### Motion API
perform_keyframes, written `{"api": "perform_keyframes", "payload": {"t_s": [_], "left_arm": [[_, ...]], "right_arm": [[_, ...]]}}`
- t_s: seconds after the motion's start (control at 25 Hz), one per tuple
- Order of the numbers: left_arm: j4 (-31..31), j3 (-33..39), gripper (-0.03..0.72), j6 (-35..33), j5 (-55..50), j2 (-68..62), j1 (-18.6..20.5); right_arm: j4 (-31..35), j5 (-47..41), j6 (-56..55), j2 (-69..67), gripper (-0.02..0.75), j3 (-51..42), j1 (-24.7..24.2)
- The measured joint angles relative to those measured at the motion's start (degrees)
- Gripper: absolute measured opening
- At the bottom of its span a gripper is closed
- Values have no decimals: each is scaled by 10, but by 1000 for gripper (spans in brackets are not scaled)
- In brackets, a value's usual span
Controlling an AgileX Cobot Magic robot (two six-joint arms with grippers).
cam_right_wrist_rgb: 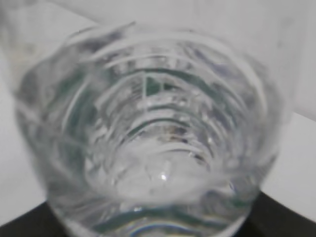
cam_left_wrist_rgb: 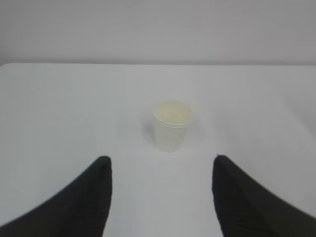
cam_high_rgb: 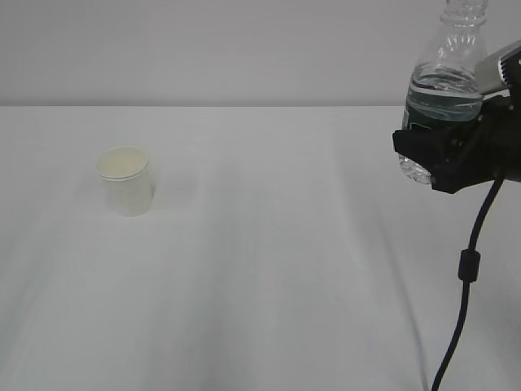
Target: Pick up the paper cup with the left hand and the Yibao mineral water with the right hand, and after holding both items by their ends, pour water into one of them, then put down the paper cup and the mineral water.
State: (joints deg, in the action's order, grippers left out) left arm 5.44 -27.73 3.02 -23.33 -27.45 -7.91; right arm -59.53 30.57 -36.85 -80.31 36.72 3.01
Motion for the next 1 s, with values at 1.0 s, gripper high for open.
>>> {"api": "perform_keyframes", "payload": {"t_s": [1.0], "left_arm": [[19,79,457,0,182,-138,0]], "right_arm": [[0,0,0,0,423,0,0]]}}
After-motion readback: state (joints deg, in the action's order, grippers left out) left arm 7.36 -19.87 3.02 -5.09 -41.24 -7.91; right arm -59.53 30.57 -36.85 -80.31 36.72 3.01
